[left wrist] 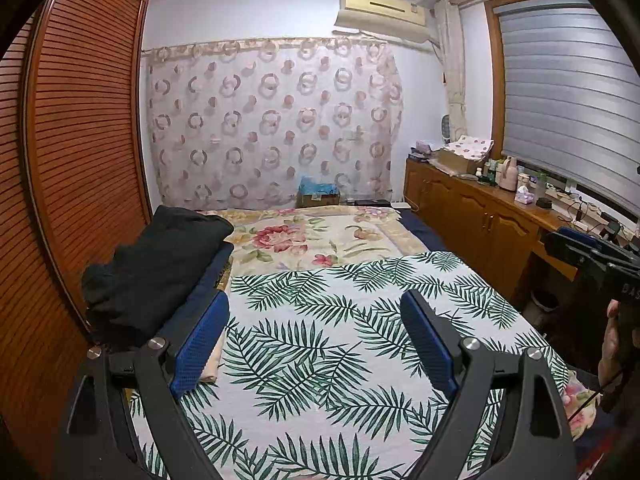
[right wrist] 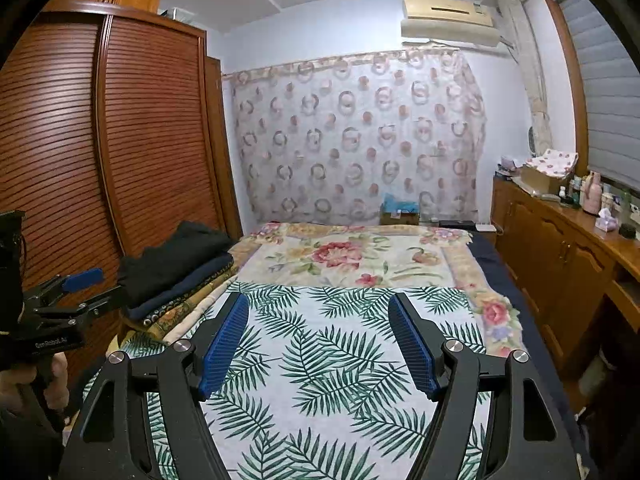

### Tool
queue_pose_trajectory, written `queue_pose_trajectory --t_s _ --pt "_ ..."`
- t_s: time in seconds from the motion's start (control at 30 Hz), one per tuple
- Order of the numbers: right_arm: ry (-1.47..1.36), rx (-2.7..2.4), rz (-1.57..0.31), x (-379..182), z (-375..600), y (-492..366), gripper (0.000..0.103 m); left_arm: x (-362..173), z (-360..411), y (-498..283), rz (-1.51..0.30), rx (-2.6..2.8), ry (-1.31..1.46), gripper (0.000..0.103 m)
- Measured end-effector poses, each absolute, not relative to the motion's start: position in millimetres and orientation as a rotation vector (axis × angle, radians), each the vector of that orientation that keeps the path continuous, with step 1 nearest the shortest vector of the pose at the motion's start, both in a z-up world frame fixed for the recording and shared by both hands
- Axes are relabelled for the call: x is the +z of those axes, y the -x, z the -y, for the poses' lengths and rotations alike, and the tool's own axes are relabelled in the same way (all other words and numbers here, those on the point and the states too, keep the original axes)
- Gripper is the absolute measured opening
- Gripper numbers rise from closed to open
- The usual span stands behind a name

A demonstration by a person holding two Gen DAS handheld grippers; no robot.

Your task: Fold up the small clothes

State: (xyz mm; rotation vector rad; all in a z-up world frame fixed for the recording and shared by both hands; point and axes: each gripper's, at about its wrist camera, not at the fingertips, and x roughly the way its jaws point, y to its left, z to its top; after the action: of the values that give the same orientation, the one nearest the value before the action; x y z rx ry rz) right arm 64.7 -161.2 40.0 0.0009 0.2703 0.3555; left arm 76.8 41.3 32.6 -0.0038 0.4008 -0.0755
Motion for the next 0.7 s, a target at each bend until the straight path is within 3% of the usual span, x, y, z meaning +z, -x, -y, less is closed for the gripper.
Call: queue_pose_trajectory --t_s 0.7 --pt "-0.001 0.318 -0.264 35.8 159.3 -57.5 0.074 32.4 -36.2 -80.0 -0.408 -0.067 0.008 0.088"
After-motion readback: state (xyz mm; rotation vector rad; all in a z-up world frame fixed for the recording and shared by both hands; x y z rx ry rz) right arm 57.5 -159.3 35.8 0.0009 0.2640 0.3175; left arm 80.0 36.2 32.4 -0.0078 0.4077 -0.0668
